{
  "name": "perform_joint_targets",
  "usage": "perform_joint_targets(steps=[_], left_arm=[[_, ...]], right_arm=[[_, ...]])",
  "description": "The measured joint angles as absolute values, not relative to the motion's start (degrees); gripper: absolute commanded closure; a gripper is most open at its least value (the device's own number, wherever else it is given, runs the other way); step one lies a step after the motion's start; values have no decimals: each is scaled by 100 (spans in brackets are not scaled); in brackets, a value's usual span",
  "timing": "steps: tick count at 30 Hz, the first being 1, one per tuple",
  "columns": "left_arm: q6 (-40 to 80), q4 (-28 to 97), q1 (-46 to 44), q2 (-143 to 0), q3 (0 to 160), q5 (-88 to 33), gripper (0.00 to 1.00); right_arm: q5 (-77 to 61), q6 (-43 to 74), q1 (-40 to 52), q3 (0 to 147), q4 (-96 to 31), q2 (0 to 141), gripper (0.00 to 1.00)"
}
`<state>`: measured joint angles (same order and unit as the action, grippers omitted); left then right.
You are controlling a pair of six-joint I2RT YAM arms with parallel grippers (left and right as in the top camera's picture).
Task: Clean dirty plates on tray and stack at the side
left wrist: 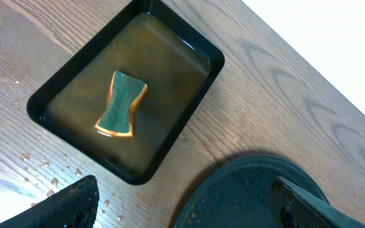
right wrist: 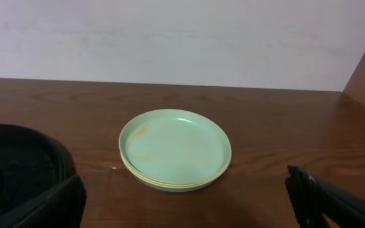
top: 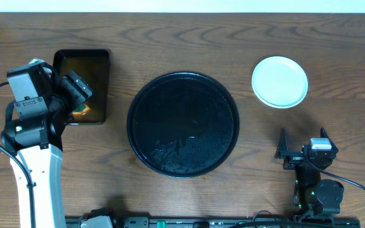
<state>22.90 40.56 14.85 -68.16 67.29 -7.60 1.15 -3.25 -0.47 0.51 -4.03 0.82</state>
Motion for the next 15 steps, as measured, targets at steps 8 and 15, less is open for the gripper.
perform_joint_targets(steps=[8,15], left_arm=[[2285,4112,1485,-6816,6729,-760,14],[2272,5078,1485,-6829,6729,-760,14]], right_arm=[[115,-325,-49,51,-403,82,1],[126,-325,-47,51,-403,82,1]])
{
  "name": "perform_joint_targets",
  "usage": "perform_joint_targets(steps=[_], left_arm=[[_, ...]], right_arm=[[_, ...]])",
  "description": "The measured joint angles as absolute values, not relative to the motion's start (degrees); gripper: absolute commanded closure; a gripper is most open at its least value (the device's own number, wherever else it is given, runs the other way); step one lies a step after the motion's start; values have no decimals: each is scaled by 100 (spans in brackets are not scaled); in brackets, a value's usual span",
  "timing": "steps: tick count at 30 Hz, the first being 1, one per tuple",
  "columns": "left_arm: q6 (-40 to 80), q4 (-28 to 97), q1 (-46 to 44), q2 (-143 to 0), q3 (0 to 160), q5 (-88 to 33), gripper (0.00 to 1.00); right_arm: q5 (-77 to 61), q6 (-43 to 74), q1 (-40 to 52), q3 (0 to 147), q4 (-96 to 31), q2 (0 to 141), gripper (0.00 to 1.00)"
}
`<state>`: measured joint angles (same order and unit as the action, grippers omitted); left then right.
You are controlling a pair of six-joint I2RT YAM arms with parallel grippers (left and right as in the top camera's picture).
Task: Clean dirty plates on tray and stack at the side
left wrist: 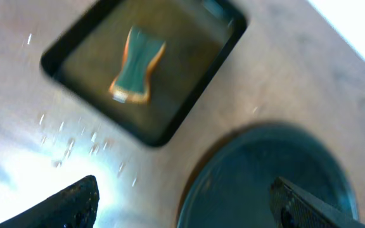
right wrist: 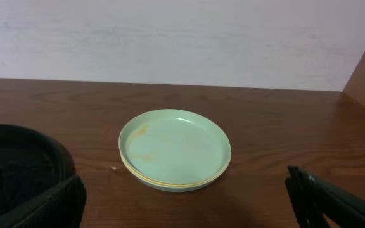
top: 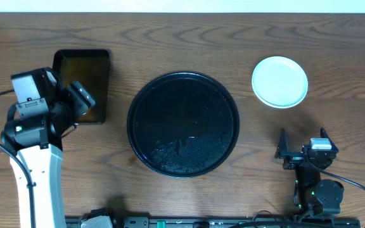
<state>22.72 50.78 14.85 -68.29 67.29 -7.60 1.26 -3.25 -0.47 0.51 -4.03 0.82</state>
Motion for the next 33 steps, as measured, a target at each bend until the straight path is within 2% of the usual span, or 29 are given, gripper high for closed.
perform_joint_targets(steps=[5,10,16,18,23,33], left_arm=[[2268,5579,1485,-6853,6685,-755,14],[2268,5155,1485,-6611,5959,-733,14],[2226,3245,1448,-5988,4152,-760,14],[2023,2298,1328,-5640,3356,-884,14],[1481,923,985,-4939,2215,-1125,14],[801,-1090,495,-3400,344,-1216,14]], right_arm=[[130,-325,-47,51,-403,73,1],[132,-325,-47,51,-403,71,1],[132,-325,-47,49,-403,69,1],[132,-325,-47,49,-405,69,1],[134,-327,-47,49,-401,69,1],[134,-338,-49,49,-403,69,1]])
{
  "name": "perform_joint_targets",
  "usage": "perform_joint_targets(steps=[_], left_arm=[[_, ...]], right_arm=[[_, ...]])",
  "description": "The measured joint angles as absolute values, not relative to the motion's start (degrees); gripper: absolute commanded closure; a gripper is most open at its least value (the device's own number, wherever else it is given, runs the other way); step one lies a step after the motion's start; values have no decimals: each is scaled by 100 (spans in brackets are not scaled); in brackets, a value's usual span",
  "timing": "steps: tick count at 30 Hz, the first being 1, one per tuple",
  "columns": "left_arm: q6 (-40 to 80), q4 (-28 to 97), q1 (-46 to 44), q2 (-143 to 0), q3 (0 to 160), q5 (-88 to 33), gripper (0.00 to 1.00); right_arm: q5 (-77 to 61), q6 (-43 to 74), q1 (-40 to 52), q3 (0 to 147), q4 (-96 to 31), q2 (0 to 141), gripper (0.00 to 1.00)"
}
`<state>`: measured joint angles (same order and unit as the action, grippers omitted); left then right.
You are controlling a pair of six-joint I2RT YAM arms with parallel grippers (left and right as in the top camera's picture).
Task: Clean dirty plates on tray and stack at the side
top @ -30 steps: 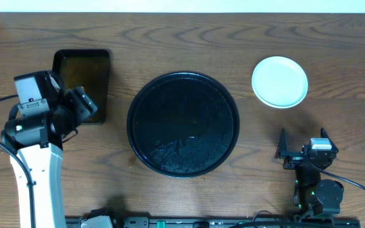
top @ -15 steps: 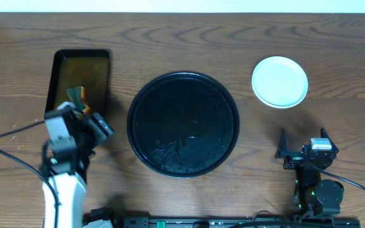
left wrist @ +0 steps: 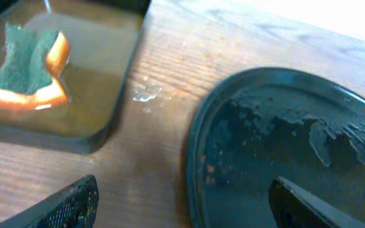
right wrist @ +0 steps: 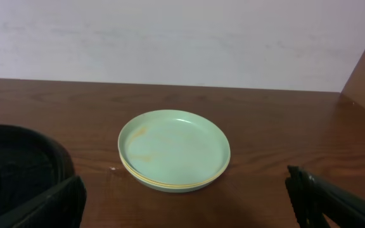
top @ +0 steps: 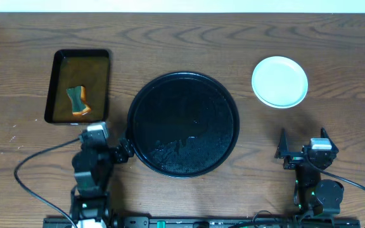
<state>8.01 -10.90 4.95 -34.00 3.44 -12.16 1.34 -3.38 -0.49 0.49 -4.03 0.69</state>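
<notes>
The round black tray (top: 182,123) lies wet in the middle of the table with no plate on it. A stack of pale green plates (top: 280,82) sits to its far right, also in the right wrist view (right wrist: 174,149); the top plate has a faint yellowish smear. My left gripper (left wrist: 182,209) is open, low over the table at the tray's near-left rim (left wrist: 198,158). My right gripper (right wrist: 185,209) is open, nearer than the plates, holding nothing.
A black rectangular basin (top: 56,82) of brownish water stands at the far left. A green and orange sponge (top: 76,100) lies in it, also seen in the left wrist view (left wrist: 27,69). Water drops mark the wood beside the basin (left wrist: 141,95).
My left arm was raised beside the basin at the left. It is now folded low at the table's near edge, left of the tray. Sponge, plates and right arm are unchanged.
My left gripper was open above the basin with the sponge lying in the water. Then it stood a little nearer, still open and empty. Now it is down at the near edge by the tray. The right gripper stayed open facing the plate stack throughout.
</notes>
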Motion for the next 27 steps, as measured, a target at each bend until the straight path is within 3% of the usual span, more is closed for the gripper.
perform_joint_targets(steps=[8,16,27], left_arm=[[631,-1083,344,-2742,36,-1177,14],[401,8,239,-2119,54,-1111,14],[357,58,154,-692,75,-991,14]], right_arm=[[134,-340,-49,49,-403,69,1],[134,-340,-49,49,-401,67,1],[134,-342,-49,47,-403,67,1]])
